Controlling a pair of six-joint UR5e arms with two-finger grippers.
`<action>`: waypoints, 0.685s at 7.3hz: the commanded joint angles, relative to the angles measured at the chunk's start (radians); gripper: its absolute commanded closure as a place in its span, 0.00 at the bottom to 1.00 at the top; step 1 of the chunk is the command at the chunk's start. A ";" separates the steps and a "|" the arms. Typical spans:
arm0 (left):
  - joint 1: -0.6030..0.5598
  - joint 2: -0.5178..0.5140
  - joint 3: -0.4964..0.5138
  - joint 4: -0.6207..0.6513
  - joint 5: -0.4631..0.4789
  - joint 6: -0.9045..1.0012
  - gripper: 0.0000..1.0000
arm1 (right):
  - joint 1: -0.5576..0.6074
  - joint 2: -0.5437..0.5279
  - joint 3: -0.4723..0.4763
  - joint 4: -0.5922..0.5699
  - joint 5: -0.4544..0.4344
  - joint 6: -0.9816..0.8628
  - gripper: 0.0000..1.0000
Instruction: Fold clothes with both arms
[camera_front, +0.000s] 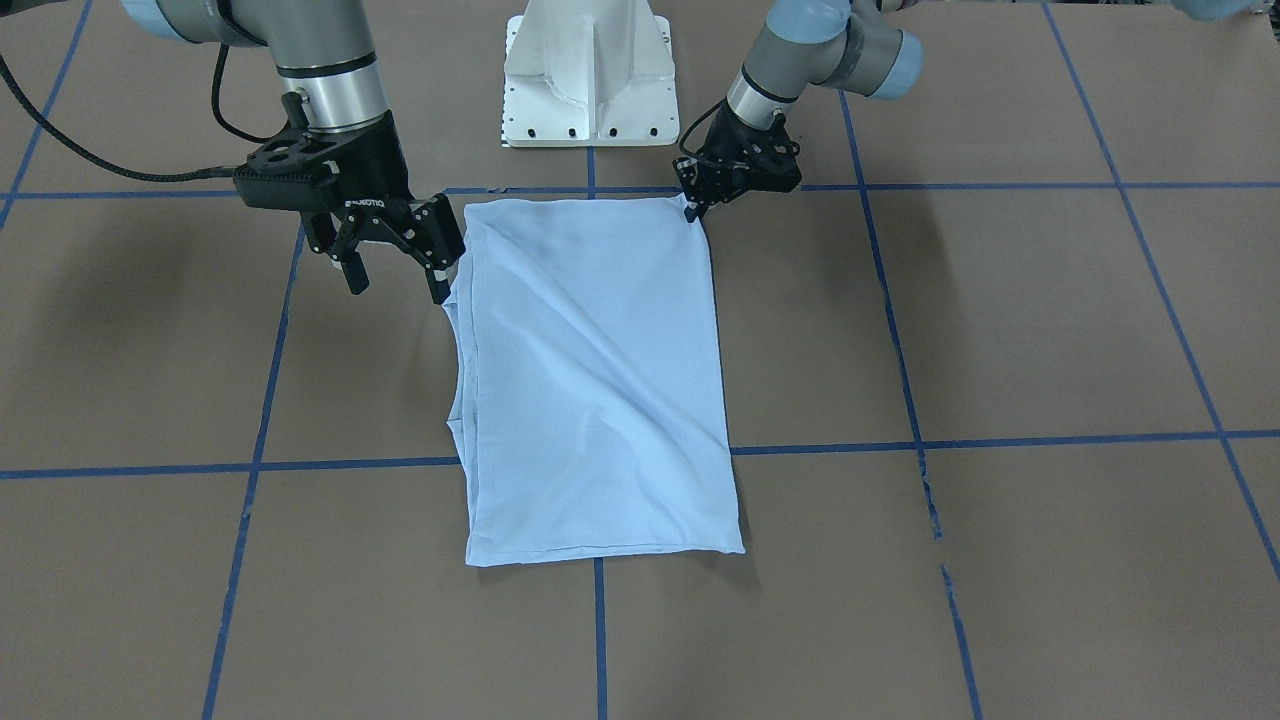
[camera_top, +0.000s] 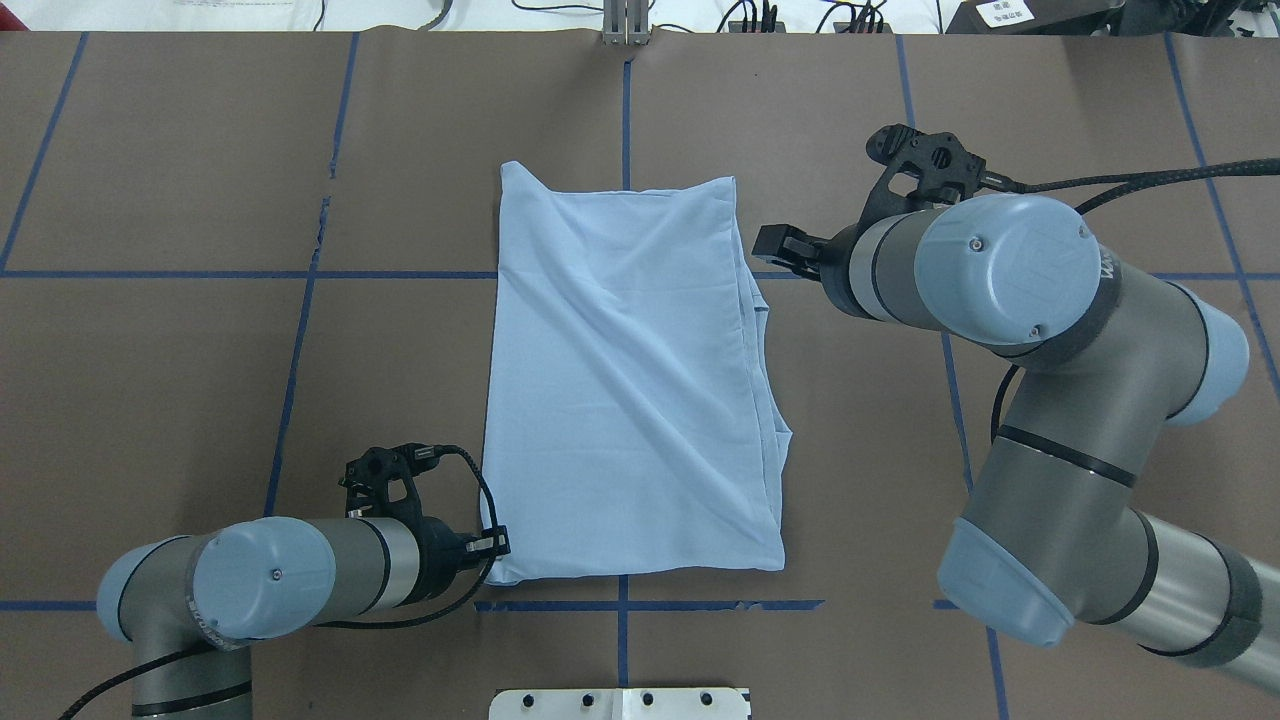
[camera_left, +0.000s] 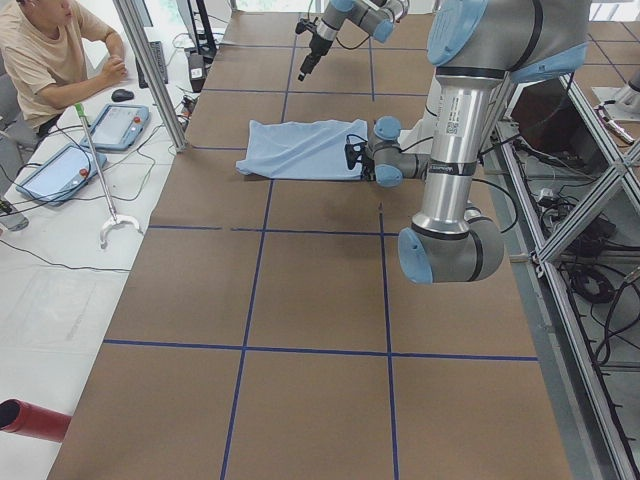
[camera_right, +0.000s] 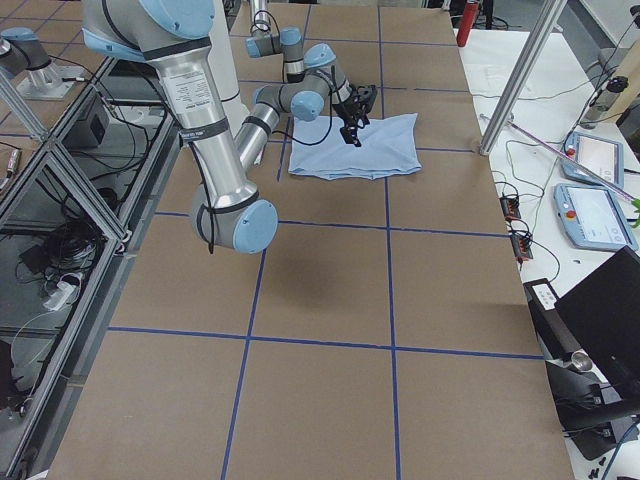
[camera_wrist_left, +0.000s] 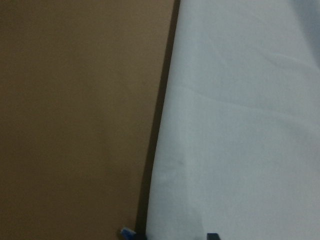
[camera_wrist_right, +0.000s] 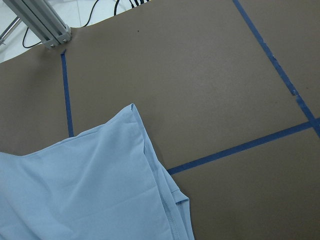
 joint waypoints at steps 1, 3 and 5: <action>0.032 0.005 -0.052 0.058 0.029 -0.005 1.00 | 0.000 0.000 0.000 0.000 0.000 0.000 0.00; 0.083 0.060 -0.132 0.097 0.035 -0.040 1.00 | 0.000 -0.002 0.000 0.000 0.000 -0.001 0.00; 0.086 0.073 -0.143 0.099 0.034 -0.041 1.00 | 0.000 -0.003 -0.002 0.000 0.000 -0.001 0.00</action>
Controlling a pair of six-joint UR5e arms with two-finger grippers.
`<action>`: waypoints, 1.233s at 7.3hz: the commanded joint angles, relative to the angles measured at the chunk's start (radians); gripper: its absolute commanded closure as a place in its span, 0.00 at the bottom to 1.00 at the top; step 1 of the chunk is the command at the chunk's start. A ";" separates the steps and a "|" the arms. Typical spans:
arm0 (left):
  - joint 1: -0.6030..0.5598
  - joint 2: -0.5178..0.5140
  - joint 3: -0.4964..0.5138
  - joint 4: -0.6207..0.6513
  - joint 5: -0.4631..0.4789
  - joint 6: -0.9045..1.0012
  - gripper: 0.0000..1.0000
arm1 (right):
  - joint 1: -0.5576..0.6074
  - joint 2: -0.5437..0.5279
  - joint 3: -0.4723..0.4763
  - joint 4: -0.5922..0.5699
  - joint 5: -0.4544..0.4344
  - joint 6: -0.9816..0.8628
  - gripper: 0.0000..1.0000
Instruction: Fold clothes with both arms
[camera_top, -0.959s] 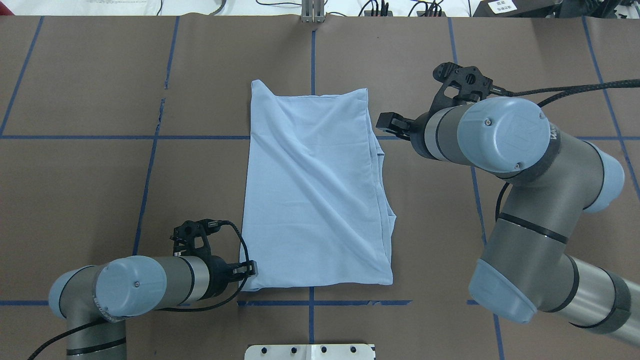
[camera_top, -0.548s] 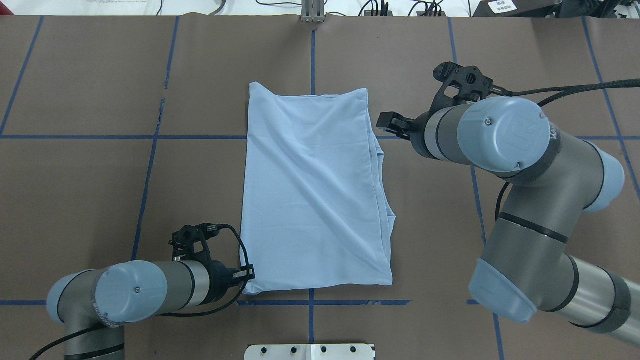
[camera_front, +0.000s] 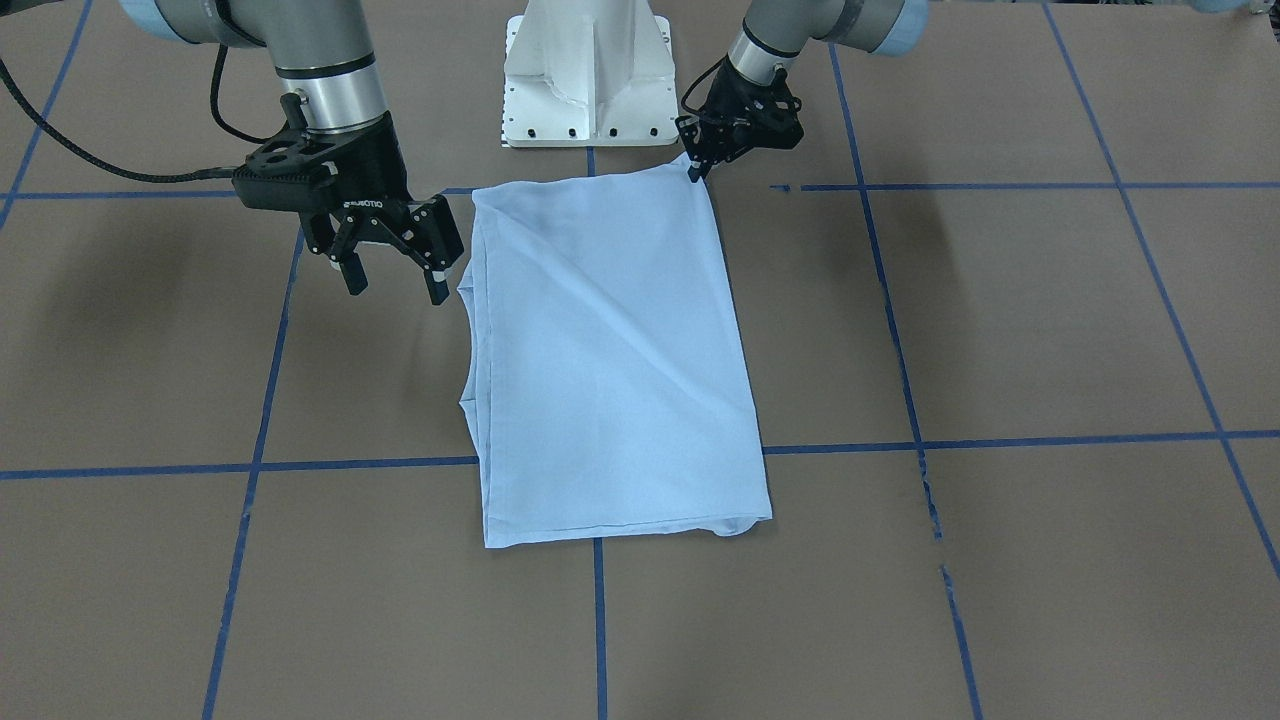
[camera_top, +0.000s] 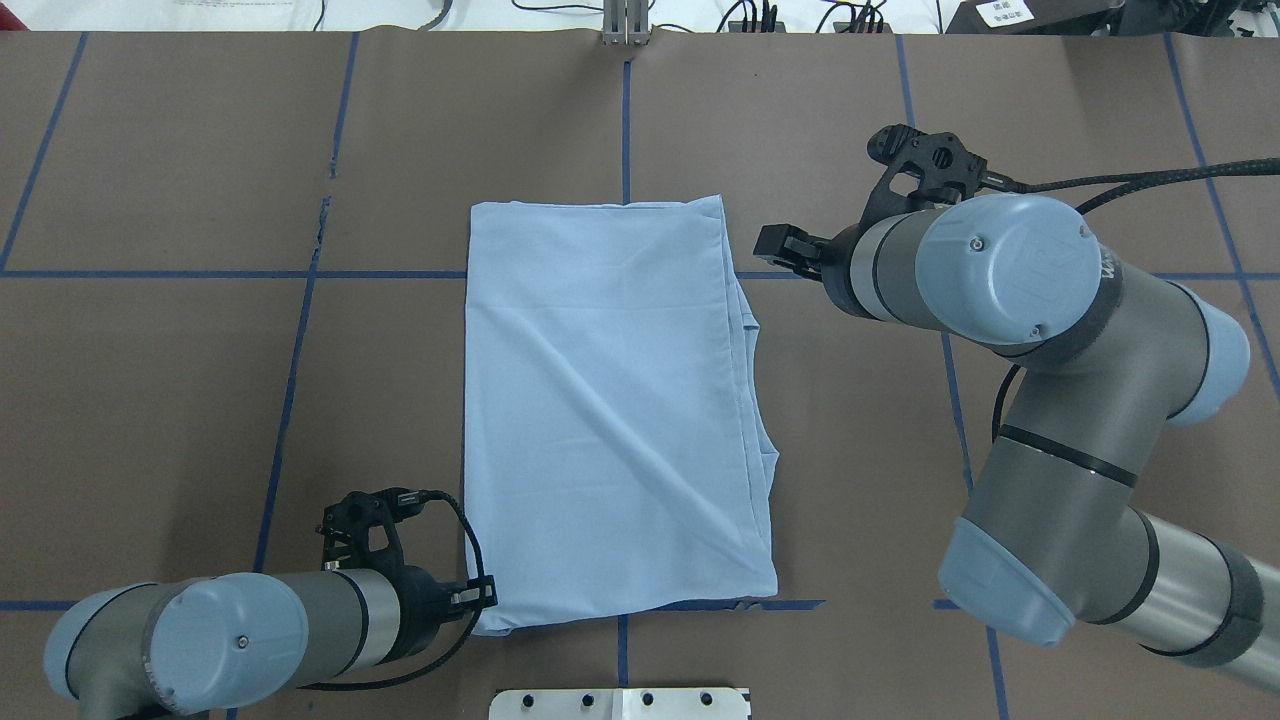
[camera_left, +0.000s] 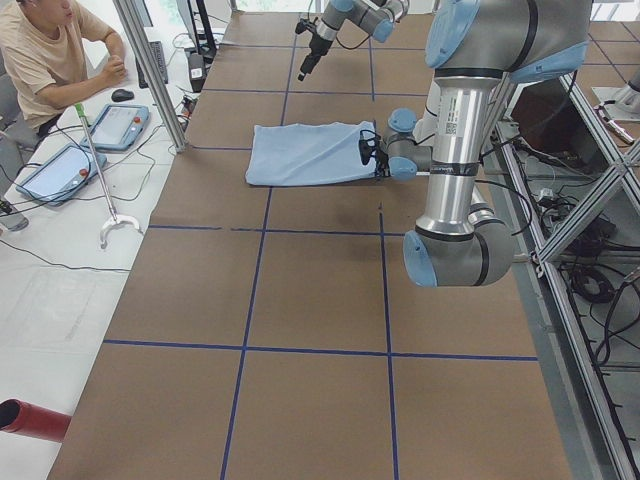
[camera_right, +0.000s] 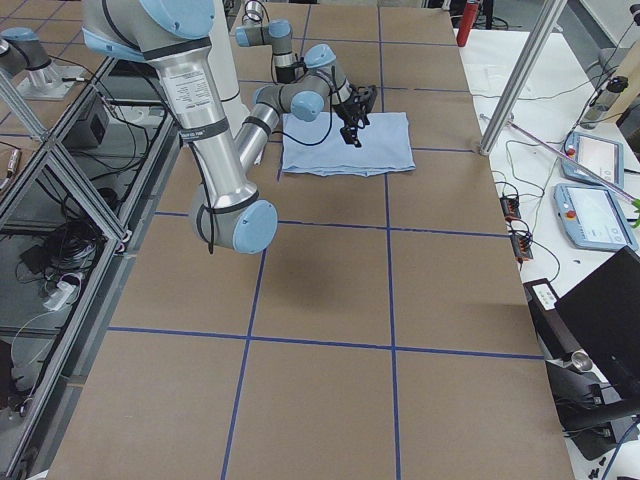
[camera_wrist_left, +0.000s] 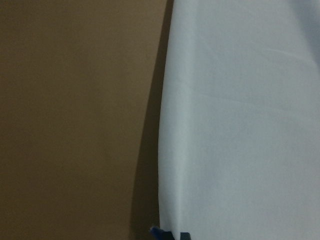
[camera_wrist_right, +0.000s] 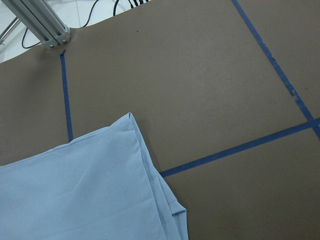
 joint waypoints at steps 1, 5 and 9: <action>0.006 0.013 -0.014 0.004 -0.003 0.004 0.77 | 0.000 -0.001 0.000 0.000 0.000 0.000 0.00; 0.009 0.000 -0.080 0.087 -0.019 0.061 0.00 | -0.008 -0.001 0.002 0.000 0.000 0.021 0.00; 0.023 -0.012 -0.005 0.087 -0.006 0.034 0.06 | -0.011 -0.002 0.000 0.002 -0.002 0.023 0.00</action>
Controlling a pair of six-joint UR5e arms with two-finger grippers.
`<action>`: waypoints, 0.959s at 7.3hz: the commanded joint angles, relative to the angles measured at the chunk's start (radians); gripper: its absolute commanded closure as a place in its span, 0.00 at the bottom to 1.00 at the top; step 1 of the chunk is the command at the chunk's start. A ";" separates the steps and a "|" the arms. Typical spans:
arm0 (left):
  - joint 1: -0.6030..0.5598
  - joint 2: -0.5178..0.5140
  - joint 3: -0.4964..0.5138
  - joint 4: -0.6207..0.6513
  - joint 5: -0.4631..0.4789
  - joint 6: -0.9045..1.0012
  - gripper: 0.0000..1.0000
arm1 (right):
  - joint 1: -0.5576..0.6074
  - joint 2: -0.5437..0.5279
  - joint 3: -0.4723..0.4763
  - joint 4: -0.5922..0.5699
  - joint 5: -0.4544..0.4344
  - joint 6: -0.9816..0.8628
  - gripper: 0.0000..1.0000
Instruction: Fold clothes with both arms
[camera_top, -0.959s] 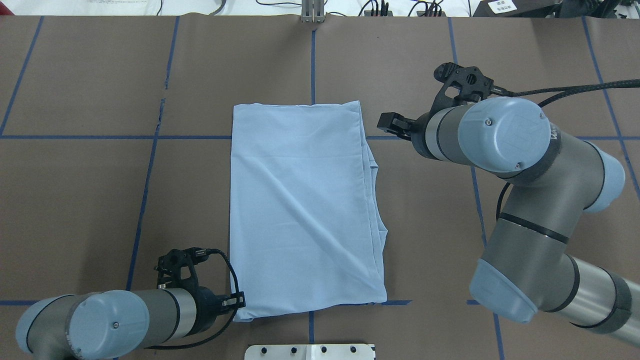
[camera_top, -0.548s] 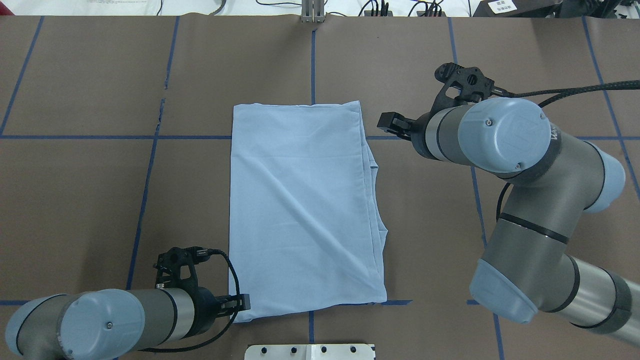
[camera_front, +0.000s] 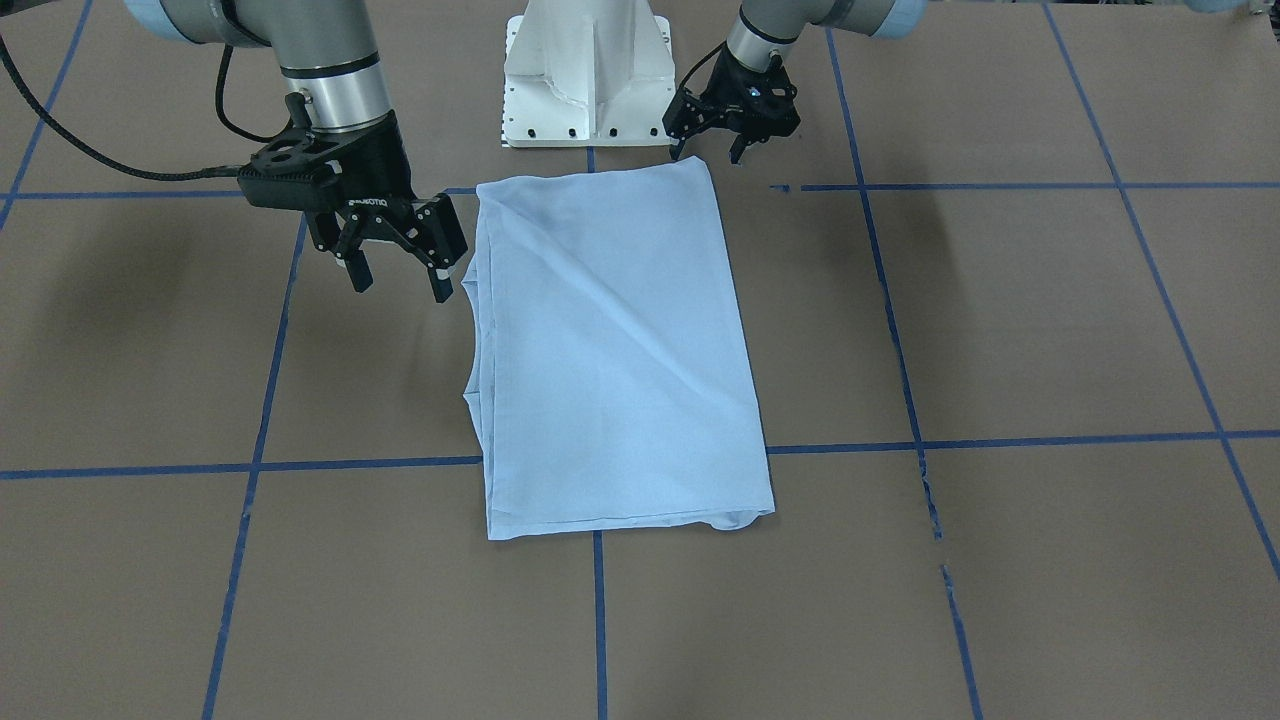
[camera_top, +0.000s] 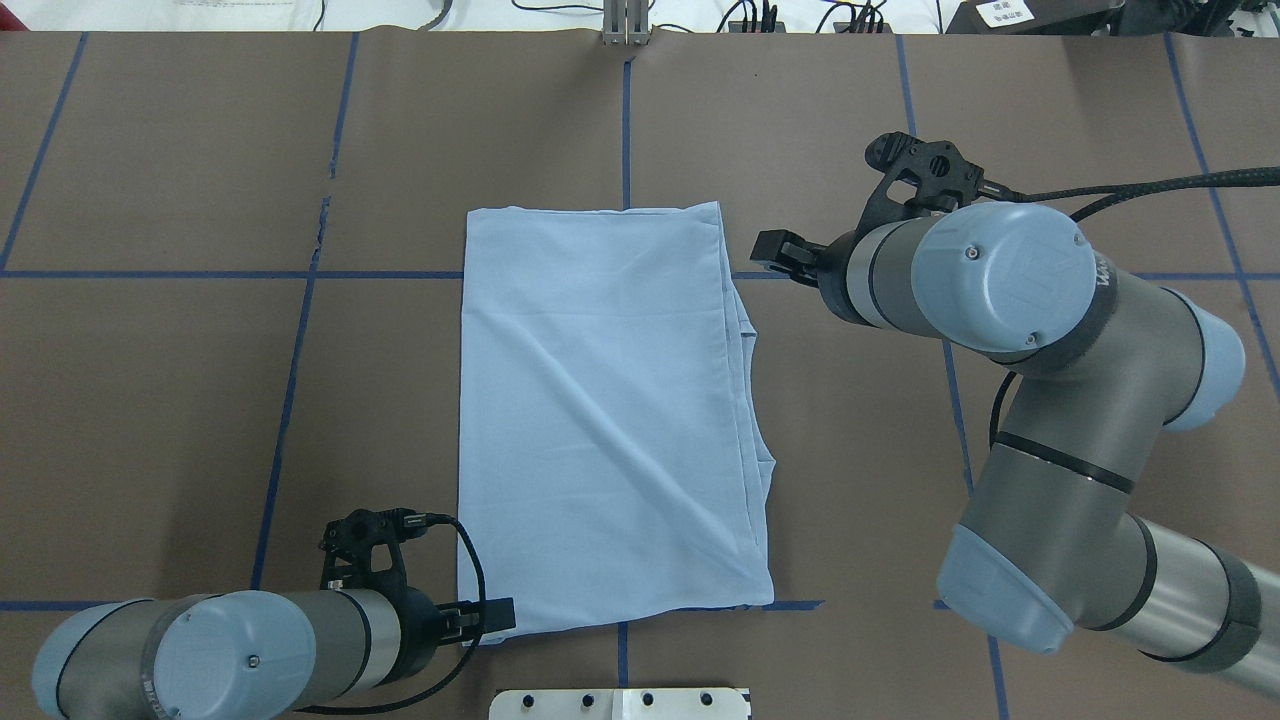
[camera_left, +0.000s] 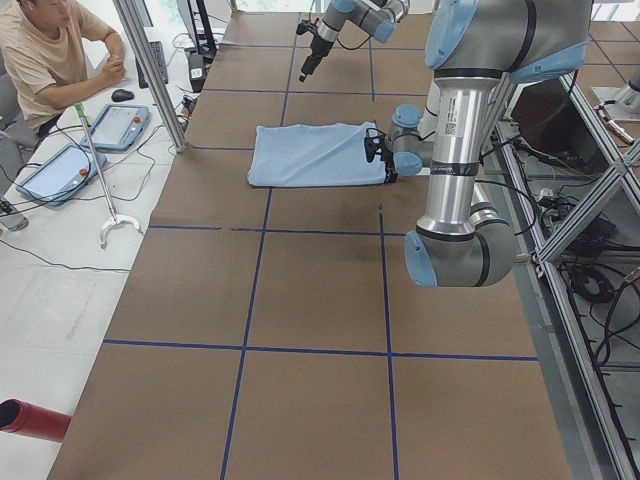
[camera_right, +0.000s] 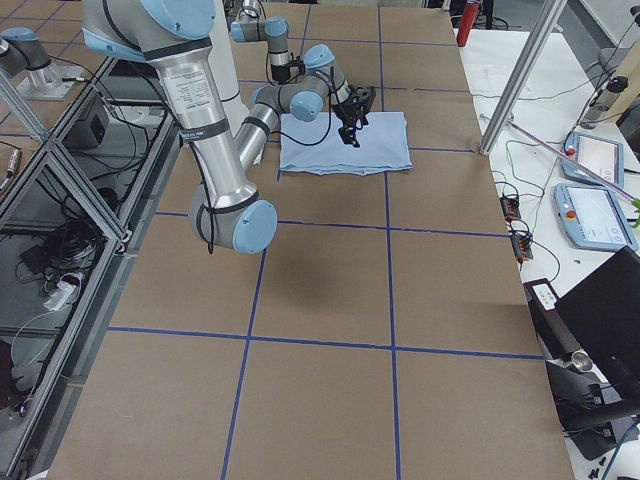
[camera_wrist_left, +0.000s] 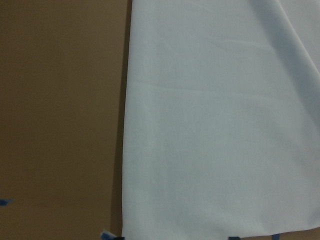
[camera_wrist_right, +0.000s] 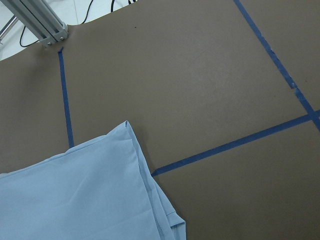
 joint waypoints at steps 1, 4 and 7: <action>0.001 -0.007 0.013 0.000 0.016 -0.028 0.19 | -0.001 0.000 0.001 0.000 -0.001 0.000 0.00; 0.004 -0.025 0.053 0.002 0.022 -0.050 0.32 | -0.001 -0.003 0.000 0.000 -0.001 0.000 0.00; 0.005 -0.039 0.058 0.000 0.021 -0.051 0.34 | -0.001 -0.003 0.000 0.000 -0.001 0.000 0.00</action>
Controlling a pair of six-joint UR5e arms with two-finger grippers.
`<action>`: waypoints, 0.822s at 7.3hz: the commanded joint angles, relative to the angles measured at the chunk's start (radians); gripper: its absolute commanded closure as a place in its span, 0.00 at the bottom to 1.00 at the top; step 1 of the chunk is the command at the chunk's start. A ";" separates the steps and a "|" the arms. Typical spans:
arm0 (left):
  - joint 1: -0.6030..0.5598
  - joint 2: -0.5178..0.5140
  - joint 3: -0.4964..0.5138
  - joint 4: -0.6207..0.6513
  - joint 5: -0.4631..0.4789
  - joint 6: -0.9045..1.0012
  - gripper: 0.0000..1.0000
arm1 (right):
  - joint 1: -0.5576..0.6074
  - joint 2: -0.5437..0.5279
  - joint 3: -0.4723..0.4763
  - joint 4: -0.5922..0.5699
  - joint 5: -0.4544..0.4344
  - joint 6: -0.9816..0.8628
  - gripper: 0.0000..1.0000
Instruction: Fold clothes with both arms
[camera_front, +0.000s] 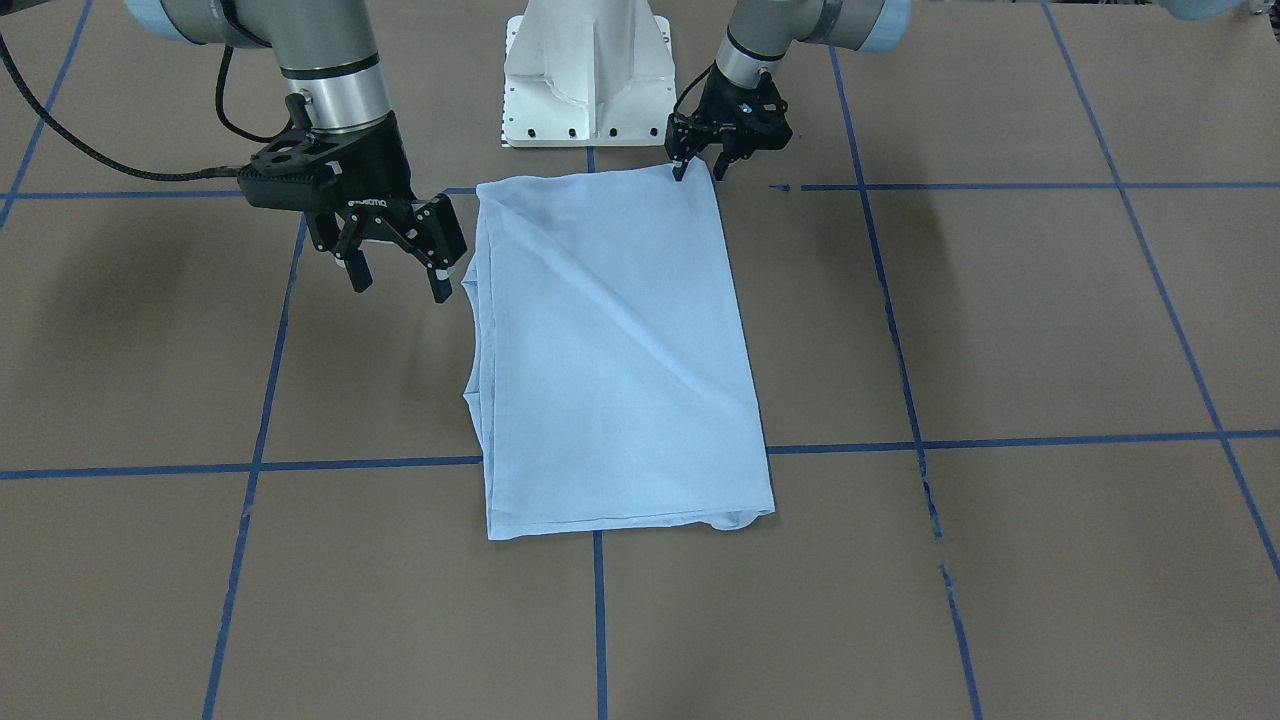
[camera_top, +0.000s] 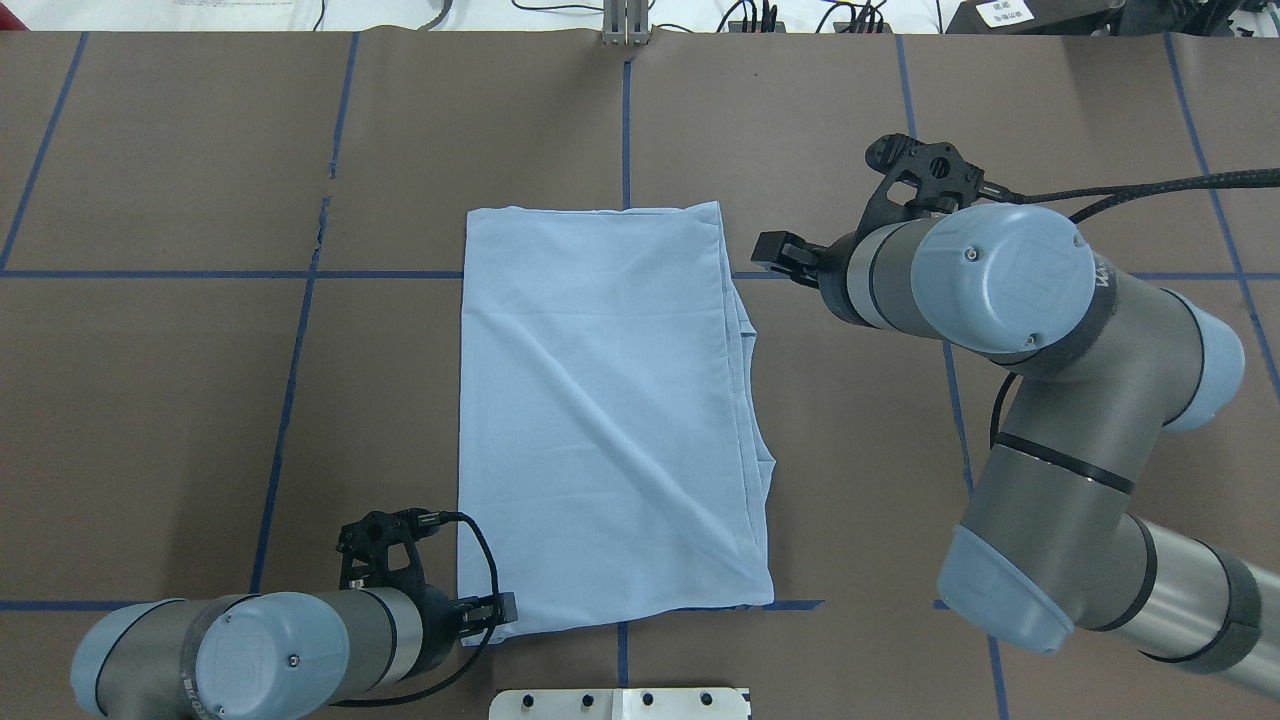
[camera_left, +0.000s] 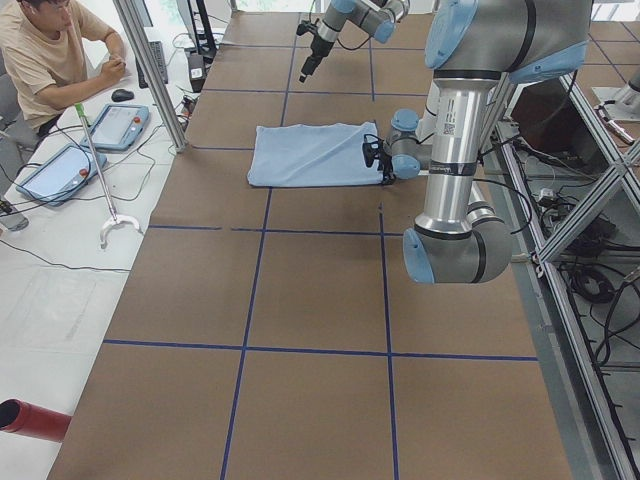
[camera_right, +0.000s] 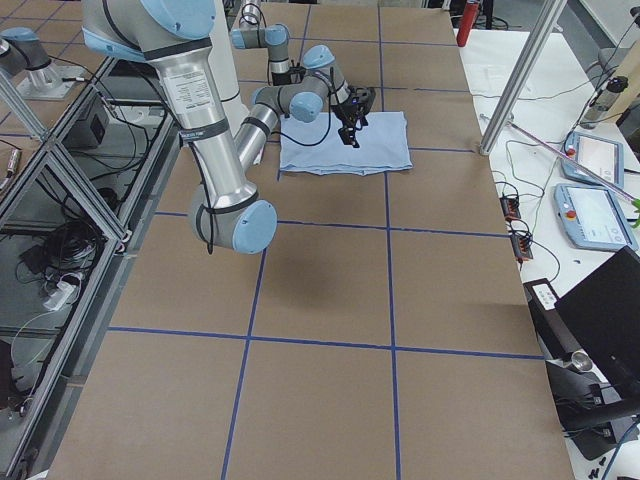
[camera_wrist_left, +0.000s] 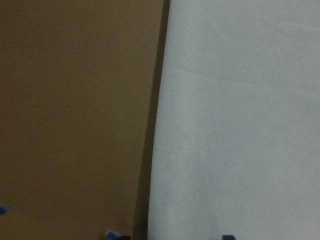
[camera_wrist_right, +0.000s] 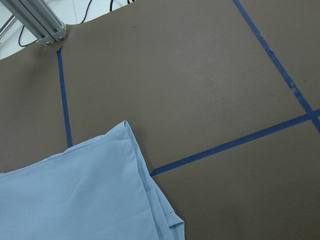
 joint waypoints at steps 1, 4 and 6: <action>0.004 -0.003 0.002 0.000 0.001 -0.001 0.35 | 0.000 0.000 0.000 0.000 0.000 0.000 0.00; 0.009 -0.004 0.002 -0.001 0.000 -0.021 0.48 | 0.000 0.000 0.000 0.000 0.000 0.000 0.00; 0.009 -0.006 0.001 -0.001 0.001 -0.023 0.60 | -0.002 -0.002 0.000 0.000 0.000 0.008 0.00</action>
